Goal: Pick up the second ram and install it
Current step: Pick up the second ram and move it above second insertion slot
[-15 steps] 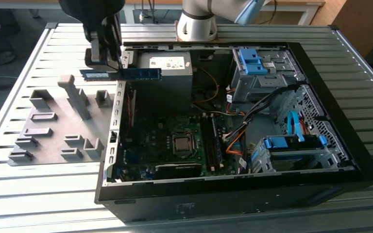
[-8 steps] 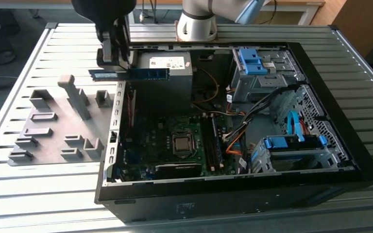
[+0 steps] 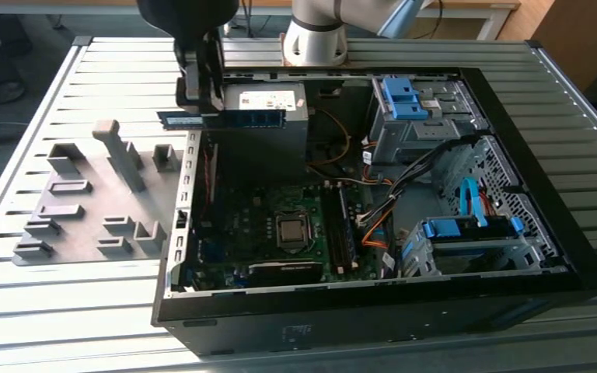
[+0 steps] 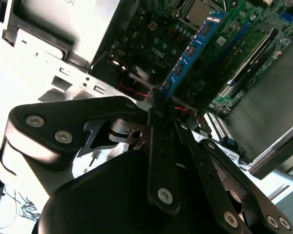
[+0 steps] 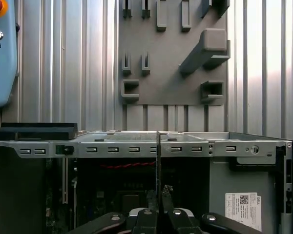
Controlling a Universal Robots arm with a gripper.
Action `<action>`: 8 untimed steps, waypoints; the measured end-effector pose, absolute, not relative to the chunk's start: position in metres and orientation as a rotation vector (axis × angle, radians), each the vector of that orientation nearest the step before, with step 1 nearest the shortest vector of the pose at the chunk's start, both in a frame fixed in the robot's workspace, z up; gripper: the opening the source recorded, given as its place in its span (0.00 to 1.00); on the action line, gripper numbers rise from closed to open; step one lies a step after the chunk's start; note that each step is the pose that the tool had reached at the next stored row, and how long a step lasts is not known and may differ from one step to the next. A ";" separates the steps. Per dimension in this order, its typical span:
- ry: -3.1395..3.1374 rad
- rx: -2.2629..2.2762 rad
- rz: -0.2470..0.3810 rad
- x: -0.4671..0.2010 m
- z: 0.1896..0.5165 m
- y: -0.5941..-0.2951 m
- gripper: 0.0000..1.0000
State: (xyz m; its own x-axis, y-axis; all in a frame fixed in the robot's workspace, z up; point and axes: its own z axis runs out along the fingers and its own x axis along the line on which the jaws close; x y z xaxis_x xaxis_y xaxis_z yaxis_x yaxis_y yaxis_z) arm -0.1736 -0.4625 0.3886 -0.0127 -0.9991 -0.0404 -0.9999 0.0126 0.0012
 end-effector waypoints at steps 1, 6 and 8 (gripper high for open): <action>2.215 -2.188 0.045 -0.172 0.389 -0.463 0.14; 2.215 -2.188 0.045 -0.162 0.388 -0.463 0.14; 2.215 -2.187 0.045 -0.159 0.388 -0.463 0.14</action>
